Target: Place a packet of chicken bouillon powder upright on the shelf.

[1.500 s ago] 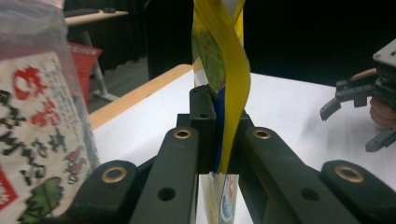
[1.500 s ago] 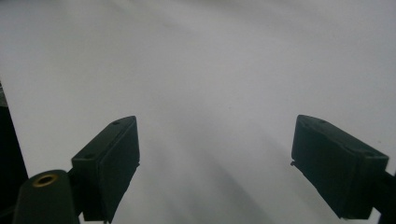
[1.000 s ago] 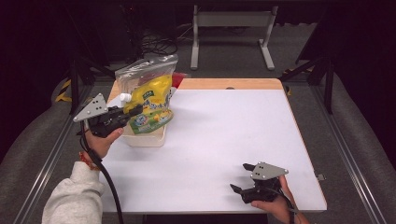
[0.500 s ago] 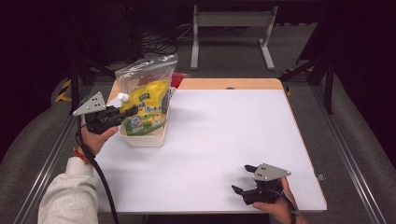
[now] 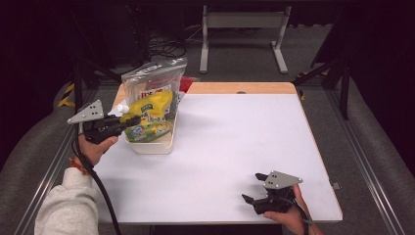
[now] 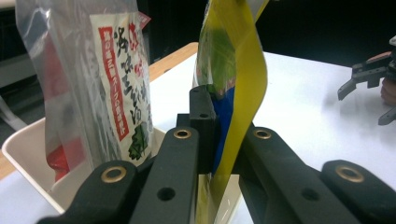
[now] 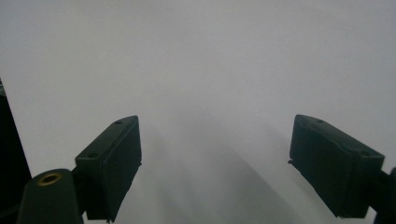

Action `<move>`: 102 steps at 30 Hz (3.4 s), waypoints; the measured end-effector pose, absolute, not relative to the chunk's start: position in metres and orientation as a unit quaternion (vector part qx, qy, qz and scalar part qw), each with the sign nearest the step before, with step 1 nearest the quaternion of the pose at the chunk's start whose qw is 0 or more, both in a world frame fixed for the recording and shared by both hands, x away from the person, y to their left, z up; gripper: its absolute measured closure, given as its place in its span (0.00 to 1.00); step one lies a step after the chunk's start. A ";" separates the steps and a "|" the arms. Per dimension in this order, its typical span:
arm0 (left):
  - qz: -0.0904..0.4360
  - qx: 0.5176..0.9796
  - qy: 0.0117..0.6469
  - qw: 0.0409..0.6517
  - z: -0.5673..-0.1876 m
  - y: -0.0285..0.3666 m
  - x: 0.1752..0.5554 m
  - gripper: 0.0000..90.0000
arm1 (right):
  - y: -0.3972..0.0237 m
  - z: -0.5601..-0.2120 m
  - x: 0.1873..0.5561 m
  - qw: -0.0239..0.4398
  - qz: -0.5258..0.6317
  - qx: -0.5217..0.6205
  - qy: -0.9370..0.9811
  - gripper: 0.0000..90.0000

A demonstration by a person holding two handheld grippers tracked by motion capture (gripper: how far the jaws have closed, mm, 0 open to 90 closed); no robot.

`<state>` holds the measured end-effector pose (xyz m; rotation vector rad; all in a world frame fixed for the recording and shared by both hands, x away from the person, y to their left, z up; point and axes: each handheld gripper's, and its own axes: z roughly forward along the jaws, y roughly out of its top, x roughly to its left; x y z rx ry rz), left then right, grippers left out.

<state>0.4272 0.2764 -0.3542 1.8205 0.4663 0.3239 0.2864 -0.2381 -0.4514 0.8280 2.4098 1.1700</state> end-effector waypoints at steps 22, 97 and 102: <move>0.148 0.782 0.242 0.554 -0.388 0.271 0.427 0.97 | -0.236 -0.449 0.287 0.172 0.416 0.282 0.847 0.19; 0.268 0.710 0.359 0.543 -0.387 0.270 0.369 0.27 | -0.232 -0.435 0.298 0.205 0.430 0.263 0.839 0.19; 0.265 0.710 0.356 0.547 -0.386 0.268 0.361 0.18 | -0.233 -0.433 0.299 0.209 0.432 0.264 0.837 0.19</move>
